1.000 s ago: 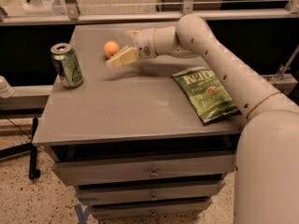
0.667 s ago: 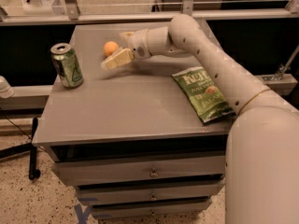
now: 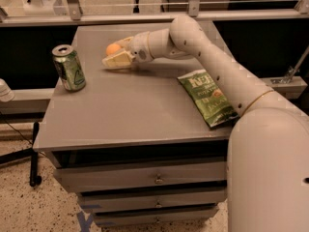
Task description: Move orange near green can
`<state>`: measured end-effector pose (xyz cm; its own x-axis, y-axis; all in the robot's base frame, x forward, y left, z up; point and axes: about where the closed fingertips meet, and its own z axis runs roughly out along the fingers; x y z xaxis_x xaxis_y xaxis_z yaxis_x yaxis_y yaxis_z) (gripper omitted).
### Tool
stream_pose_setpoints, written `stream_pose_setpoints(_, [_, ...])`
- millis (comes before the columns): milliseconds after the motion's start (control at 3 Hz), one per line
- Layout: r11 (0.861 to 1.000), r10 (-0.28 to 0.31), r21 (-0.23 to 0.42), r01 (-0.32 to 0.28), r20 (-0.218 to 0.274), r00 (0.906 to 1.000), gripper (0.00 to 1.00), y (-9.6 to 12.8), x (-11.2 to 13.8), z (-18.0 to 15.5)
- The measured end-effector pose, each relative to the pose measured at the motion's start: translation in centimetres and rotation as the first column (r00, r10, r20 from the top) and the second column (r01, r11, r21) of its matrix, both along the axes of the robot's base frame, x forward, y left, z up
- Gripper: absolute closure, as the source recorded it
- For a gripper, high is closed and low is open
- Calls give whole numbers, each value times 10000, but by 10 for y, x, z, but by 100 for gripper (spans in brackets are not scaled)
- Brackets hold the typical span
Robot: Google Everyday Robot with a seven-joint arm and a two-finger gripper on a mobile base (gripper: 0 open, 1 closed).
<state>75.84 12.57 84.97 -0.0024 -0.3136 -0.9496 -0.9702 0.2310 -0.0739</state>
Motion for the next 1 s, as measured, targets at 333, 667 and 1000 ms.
stream_pose_setpoints(333, [9999,-127,-46,128,127,9998,61,-2,1,2])
stream_pose_setpoints(667, [9998,-198,-12,198,183,9996,84,-9,-7,11])
stream_pose_setpoints(1000, [10000,-8,41,8,-27,10000,100,-14,-33,21])
